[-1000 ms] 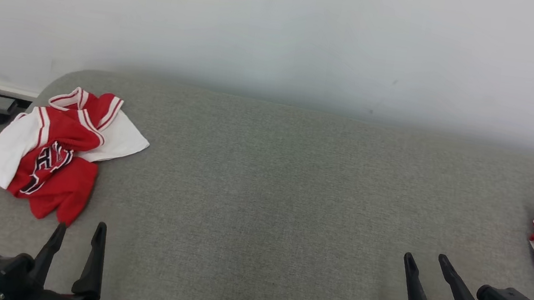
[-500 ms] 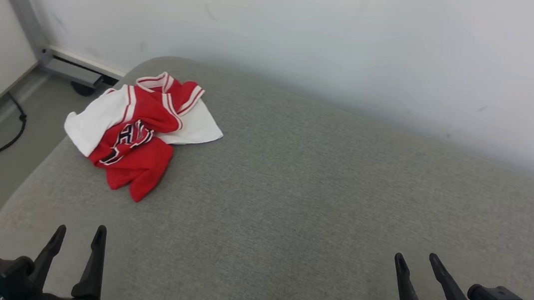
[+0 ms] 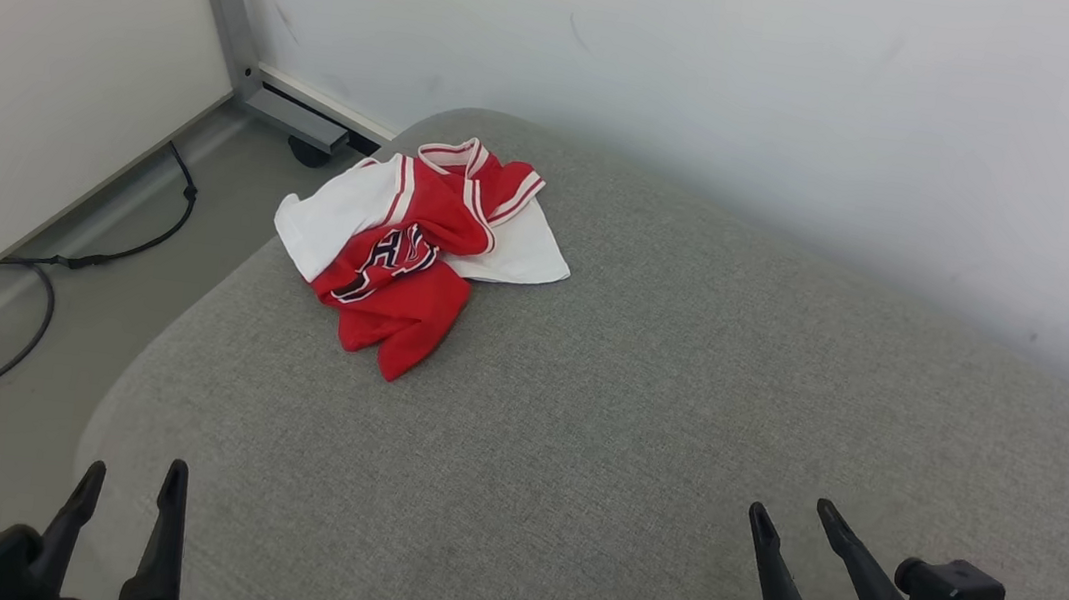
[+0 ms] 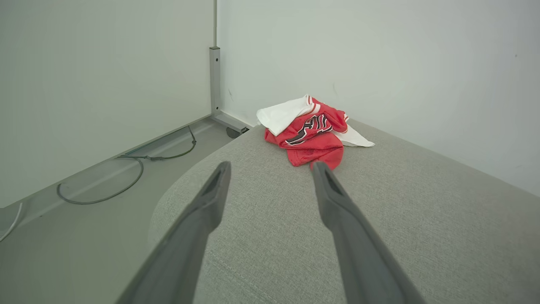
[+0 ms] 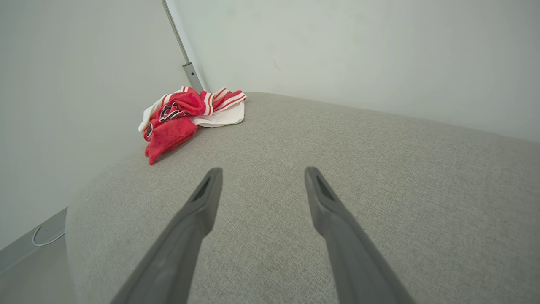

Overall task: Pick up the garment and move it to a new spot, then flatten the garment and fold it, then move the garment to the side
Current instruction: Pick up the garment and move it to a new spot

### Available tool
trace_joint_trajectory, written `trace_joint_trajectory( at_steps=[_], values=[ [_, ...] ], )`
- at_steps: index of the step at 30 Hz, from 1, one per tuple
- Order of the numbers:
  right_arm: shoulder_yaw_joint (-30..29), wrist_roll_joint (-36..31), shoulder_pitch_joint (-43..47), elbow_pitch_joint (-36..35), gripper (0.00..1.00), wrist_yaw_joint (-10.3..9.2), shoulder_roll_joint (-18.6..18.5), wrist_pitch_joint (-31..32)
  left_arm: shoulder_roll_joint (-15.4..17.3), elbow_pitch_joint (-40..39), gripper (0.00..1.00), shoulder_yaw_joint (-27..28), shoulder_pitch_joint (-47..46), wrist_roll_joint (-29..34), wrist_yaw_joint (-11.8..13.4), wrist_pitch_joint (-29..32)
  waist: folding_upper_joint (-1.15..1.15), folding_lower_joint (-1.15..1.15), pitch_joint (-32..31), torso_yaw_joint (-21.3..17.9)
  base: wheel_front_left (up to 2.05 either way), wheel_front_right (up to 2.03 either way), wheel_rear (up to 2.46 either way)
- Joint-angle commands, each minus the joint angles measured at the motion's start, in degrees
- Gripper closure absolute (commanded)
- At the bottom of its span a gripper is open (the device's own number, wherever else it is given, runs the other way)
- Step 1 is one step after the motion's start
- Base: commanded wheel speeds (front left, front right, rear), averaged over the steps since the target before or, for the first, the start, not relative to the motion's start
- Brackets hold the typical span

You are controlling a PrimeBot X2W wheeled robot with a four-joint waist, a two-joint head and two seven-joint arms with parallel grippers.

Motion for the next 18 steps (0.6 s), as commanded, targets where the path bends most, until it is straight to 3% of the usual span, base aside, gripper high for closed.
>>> trace_joint_trajectory(
  at_steps=[1, 7, 11, 18],
  values=[
    [0.2, -0.1, -0.5, 0.3, 0.00, -0.13, -0.1, -0.1, 0.4, -0.4, 0.00, 0.3, 0.8, -0.2, 0.2, -0.4, 0.00, 0.00, 0.4, 0.4, 0.00, 0.00, 0.00],
    [0.3, -0.6, -0.6, 0.3, 0.00, -0.13, -0.1, -0.1, 0.3, -0.7, 0.00, 0.0, 0.6, -0.3, 0.5, 0.0, 0.00, 0.00, 0.6, 0.3, 0.00, 0.00, 0.00],
    [0.0, -0.8, -0.2, -0.2, 0.00, -0.13, -0.1, 0.2, 0.3, 0.0, 0.00, -0.7, -1.5, -1.0, -0.7, 1.4, 0.00, 0.00, 1.0, 0.3, 0.00, 0.00, 0.00],
    [-0.3, -2.8, -1.2, -2.2, 0.00, -0.13, -0.1, 1.6, -2.0, 7.1, 0.00, -2.3, -12.2, -4.7, -6.3, 6.9, 0.00, 0.00, 3.6, 0.6, 0.00, 0.00, 0.00]
  ],
)
